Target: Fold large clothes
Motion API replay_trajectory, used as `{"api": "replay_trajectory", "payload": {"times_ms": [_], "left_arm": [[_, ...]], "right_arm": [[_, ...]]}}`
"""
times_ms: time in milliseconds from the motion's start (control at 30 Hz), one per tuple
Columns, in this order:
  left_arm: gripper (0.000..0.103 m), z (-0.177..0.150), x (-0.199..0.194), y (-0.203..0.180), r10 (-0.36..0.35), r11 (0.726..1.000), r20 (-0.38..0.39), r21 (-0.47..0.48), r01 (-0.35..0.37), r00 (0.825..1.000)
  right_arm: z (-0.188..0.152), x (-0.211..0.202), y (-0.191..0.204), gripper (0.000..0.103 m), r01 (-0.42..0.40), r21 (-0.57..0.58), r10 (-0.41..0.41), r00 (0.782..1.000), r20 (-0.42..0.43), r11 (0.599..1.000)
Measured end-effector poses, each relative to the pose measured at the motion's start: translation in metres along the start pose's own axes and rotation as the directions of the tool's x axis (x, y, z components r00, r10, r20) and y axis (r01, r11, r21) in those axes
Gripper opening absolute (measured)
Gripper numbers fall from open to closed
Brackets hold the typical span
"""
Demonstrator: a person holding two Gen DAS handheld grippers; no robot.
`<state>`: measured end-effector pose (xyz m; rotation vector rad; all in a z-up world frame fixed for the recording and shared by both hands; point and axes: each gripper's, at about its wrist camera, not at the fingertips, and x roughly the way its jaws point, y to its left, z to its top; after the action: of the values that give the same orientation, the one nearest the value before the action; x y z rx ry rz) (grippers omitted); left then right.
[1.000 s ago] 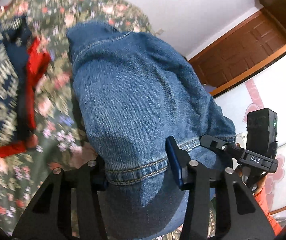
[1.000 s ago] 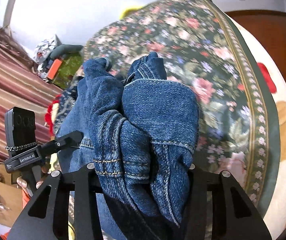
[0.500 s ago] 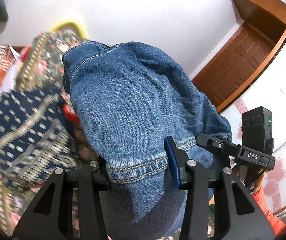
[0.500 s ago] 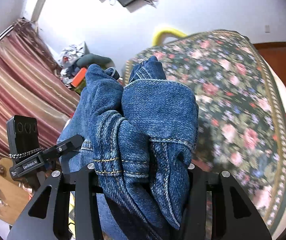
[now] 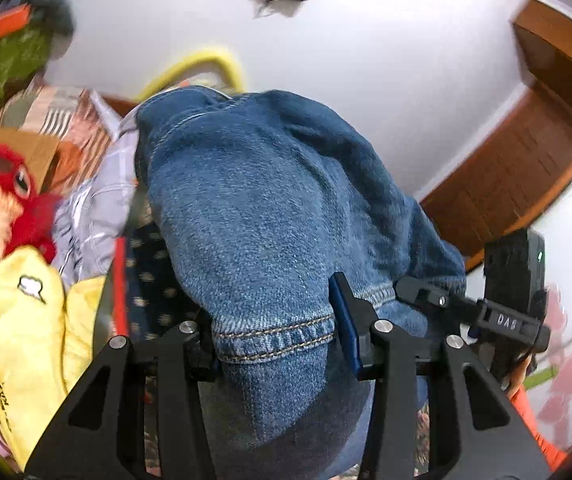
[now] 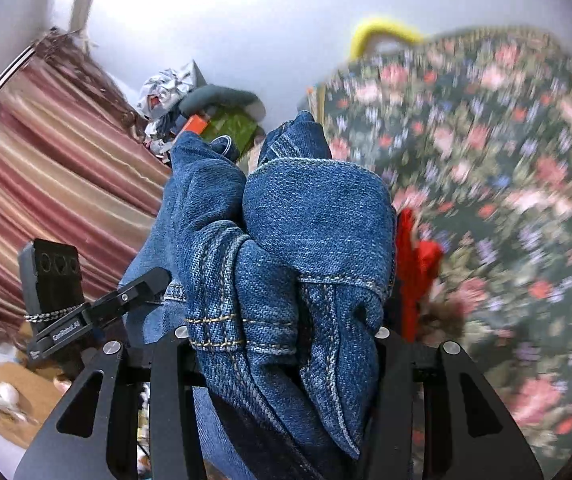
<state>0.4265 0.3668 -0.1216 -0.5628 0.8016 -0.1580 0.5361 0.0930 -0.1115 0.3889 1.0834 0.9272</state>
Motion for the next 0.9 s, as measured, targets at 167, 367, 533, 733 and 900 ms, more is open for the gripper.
{"api": "replay_trajectory", "payload": {"times_ms": [167, 367, 533, 733, 900], "left_arm": [[0.045, -0.019, 0.039, 0.073, -0.033, 0.980, -0.046, -0.198, 0.023, 0.998], [0.062, -0.031, 0.054, 0.082, -0.046, 0.975, -0.029, -0.218, 0.039, 0.999], [0.072, -0.037, 0.038, 0.049, 0.147, 0.985, -0.026, -0.088, -0.149, 0.989], [0.093, -0.061, 0.014, 0.023, 0.258, 0.965, 0.011, 0.037, -0.258, 0.966], [0.098, -0.097, 0.000, 0.013, 0.346, 0.930, 0.011, 0.129, -0.345, 0.938]], "right_arm": [[-0.006, 0.063, -0.053, 0.047, 0.049, 0.157, -0.035, 0.995, -0.095, 0.986], [-0.007, 0.068, -0.067, 0.059, 0.125, 0.115, -0.107, 0.984, -0.145, 0.986], [-0.012, 0.048, -0.040, 0.066, 0.249, -0.016, -0.249, 0.962, -0.114, 0.968], [-0.027, 0.034, -0.026, 0.070, 0.371, -0.125, -0.380, 0.924, -0.050, 0.920], [-0.047, 0.021, -0.023, 0.079, 0.413, -0.193, -0.430, 0.901, -0.056, 0.890]]}}
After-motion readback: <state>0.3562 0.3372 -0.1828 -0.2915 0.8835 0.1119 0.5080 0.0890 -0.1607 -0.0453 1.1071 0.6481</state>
